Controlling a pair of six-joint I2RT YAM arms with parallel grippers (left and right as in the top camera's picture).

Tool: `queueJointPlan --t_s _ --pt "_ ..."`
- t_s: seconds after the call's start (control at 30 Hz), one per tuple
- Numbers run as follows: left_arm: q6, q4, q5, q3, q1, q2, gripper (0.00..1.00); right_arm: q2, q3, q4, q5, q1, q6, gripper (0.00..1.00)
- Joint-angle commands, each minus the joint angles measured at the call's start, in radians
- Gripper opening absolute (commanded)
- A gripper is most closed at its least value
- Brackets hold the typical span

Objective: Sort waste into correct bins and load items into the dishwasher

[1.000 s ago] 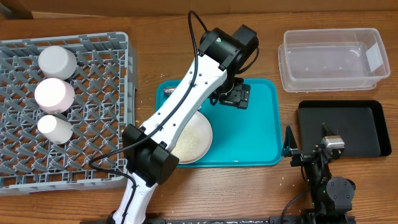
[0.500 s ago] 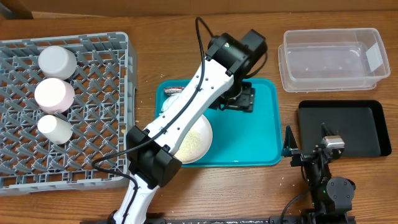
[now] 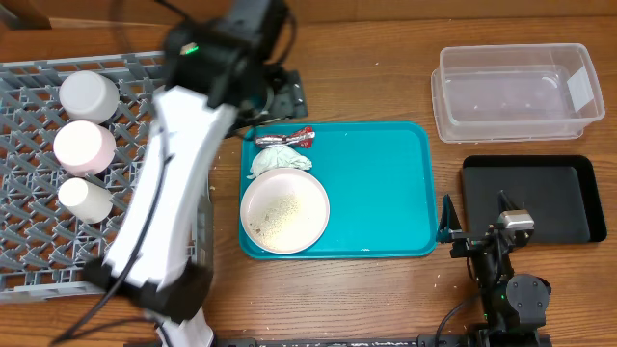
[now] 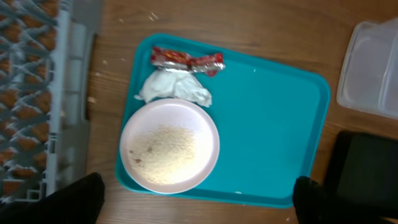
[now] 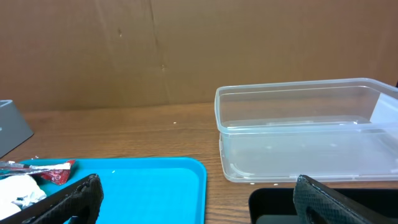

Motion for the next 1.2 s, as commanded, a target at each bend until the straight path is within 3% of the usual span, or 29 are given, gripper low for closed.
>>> queueJointPlan --t_s 0.0,0.1,0.23,0.43,0.6,0.77,0.87,0.9,0.97,1.17 --pt "-0.003 -0.003 -0.12 -0.066 0.032 -0.047 1.0 -0.011 -0.01 0.006 0.005 -0.003 -0.006 1.0" --pt "-0.004 -0.003 -0.126 -0.13 0.114 -0.064 1.0 -0.011 -0.01 0.006 0.005 -0.003 -0.007 1.0" --pt "-0.02 -0.003 -0.023 -0.239 0.312 -0.068 1.0 -0.011 -0.01 0.006 0.005 -0.003 -0.007 1.0" --pt "0.002 -0.003 0.027 -0.273 0.525 -0.068 1.0 -0.011 -0.01 0.014 -0.01 -0.003 -0.002 1.0" --pt "0.001 -0.003 0.112 -0.273 0.671 -0.068 1.0 -0.011 -0.01 0.074 -0.321 -0.003 0.257 1.0" --pt "0.001 -0.003 0.102 -0.273 0.731 -0.066 1.0 -0.011 -0.01 0.363 -0.515 -0.003 0.581 1.0" --pt "0.002 -0.003 0.098 -0.273 0.736 -0.066 1.0 -0.011 -0.01 0.549 -0.507 -0.003 0.675 1.0" --pt "0.002 -0.003 0.098 -0.273 0.736 -0.066 1.0 -0.011 -0.01 0.671 -0.46 -0.003 0.718 0.99" --pt "0.001 -0.003 0.098 -0.273 0.736 -0.066 1.0 -0.011 -0.004 0.76 -0.375 -0.003 0.747 1.0" --pt "0.001 -0.003 0.098 -0.273 0.736 -0.066 1.0 0.072 0.201 0.663 -0.317 -0.003 0.661 1.0"
